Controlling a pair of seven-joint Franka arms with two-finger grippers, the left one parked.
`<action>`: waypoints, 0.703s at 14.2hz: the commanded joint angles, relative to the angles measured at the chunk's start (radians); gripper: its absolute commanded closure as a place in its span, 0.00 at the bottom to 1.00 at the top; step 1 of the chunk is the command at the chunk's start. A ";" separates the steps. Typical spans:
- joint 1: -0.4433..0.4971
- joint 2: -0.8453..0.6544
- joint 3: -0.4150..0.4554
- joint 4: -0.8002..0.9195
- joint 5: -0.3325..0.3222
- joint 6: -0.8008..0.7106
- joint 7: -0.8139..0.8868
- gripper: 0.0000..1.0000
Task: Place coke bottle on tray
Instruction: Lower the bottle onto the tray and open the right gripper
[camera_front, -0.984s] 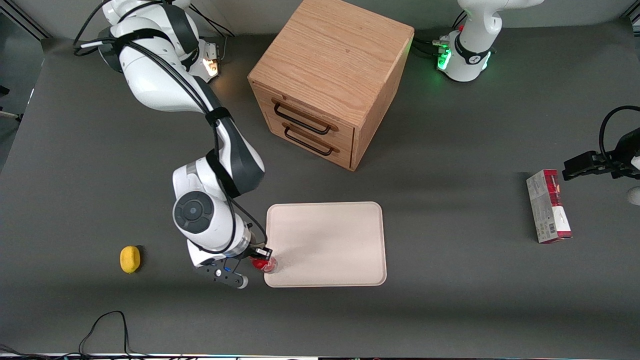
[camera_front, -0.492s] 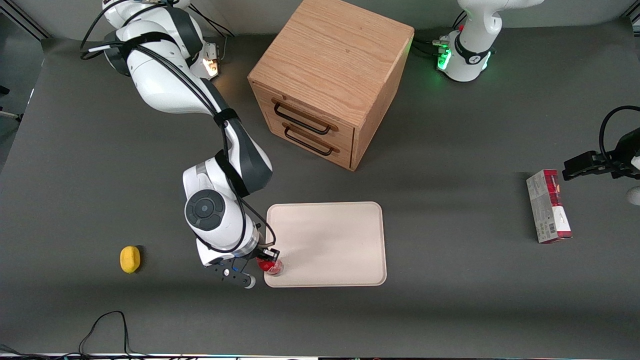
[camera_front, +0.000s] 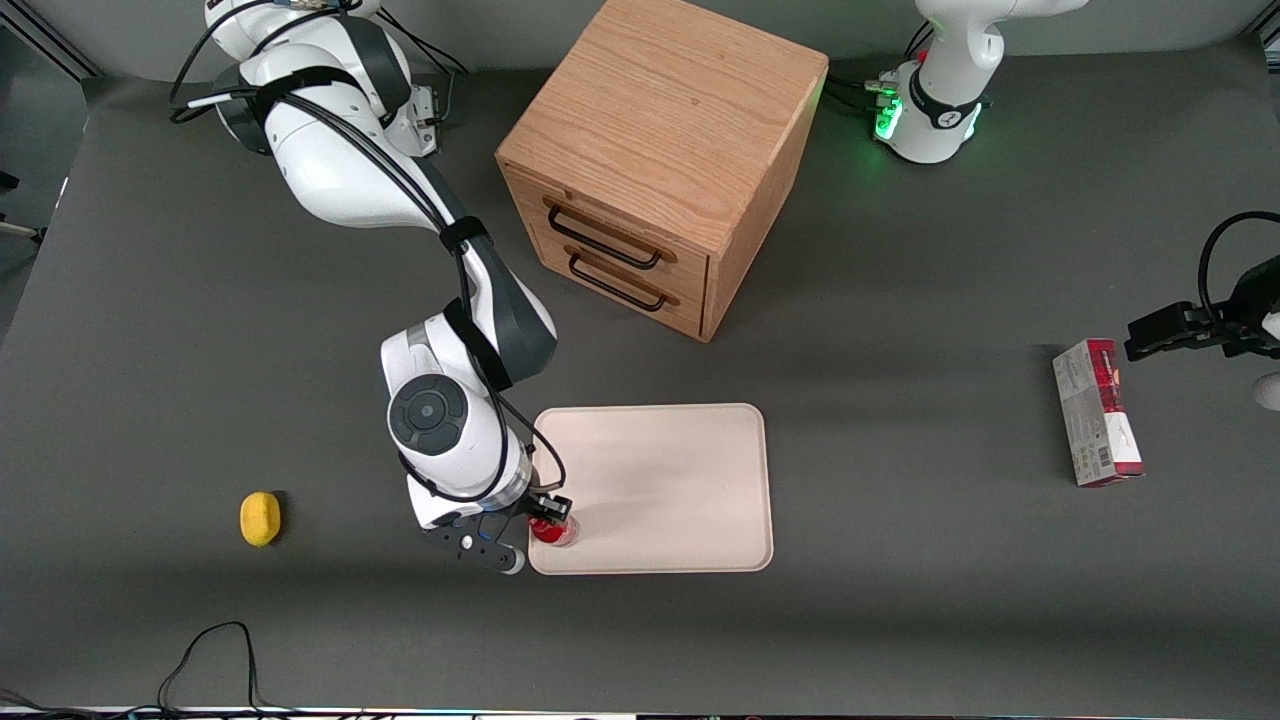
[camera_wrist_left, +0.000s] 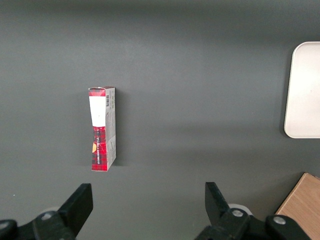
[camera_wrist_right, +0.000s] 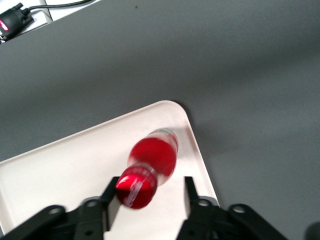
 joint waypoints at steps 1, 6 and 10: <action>0.007 0.016 -0.006 0.036 -0.024 -0.001 0.033 0.00; -0.009 -0.073 -0.011 0.026 -0.025 -0.161 -0.037 0.00; -0.076 -0.381 -0.012 -0.292 0.017 -0.257 -0.256 0.00</action>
